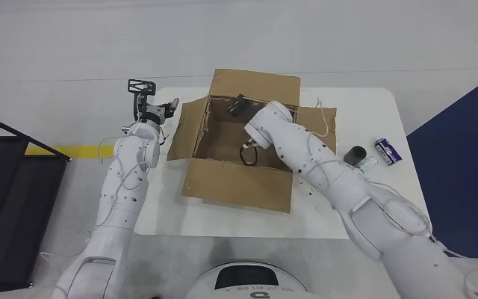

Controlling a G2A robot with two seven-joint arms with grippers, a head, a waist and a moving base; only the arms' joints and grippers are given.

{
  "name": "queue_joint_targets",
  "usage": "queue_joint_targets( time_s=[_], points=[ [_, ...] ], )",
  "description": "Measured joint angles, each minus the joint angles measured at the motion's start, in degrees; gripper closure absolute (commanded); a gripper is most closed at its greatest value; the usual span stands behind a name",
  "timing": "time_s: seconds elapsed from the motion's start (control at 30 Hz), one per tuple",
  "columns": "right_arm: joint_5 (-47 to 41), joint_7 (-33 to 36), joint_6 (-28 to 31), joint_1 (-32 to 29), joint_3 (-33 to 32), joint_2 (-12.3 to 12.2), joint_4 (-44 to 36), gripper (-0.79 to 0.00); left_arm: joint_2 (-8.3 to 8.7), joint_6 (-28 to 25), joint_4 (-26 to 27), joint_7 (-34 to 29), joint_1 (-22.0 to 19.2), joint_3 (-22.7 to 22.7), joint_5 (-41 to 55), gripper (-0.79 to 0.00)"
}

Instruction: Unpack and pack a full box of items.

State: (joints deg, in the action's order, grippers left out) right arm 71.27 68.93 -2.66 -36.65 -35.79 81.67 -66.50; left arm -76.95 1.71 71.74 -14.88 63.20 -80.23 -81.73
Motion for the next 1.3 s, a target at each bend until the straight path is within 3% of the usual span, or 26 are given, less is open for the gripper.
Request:
queue_joint_targets(
  time_s=[0.1,0.3,0.43,0.53,0.67,0.87,1.13,1.2,1.3],
  points=[
    [0.0,-0.7,3.4,-4.8,-6.5,-2.9,-8.7,-0.234,0.00,0.0,0.0,0.0,0.0,0.0,0.0,-0.785],
    [2.1,-0.3,8.9,-15.2,-19.1,-7.4,-24.5,-0.262,0.00,0.0,0.0,0.0,0.0,0.0,0.0,-0.785],
    [4.2,-1.2,8.2,-21.1,-26.4,-9.1,-33.4,-0.311,0.00,0.0,0.0,0.0,0.0,0.0,0.0,-0.785],
    [5.4,-2.2,5.1,-24.3,-31.3,-9.7,-37.4,-0.305,0.00,0.0,0.0,0.0,0.0,0.0,0.0,-0.785],
    [3.2,-2.2,3.7,-23.3,-34.9,-9.8,-34.0,-0.314,0.00,0.0,0.0,0.0,0.0,0.0,0.0,-0.785],
    [-7.9,-4.9,9.4,-16.7,-36.7,-9.4,-21.0,-0.323,0.00,0.0,0.0,0.0,0.0,0.0,0.0,-0.785],
    [-11.6,-2.4,14.6,-8.6,-33.1,-8.7,-8.4,-0.391,0.00,0.0,0.0,0.0,0.0,0.0,0.0,-0.785],
    [-14.0,-1.7,18.1,-6.8,-31.6,-8.4,-6.6,-0.477,0.00,0.0,0.0,0.0,0.0,0.0,0.0,-0.785],
    [-19.1,0.2,25.7,-4.9,-30.3,-8.3,-4.2,-0.708,0.00,0.0,0.0,0.0,0.0,0.0,0.0,-0.785]
  ],
)
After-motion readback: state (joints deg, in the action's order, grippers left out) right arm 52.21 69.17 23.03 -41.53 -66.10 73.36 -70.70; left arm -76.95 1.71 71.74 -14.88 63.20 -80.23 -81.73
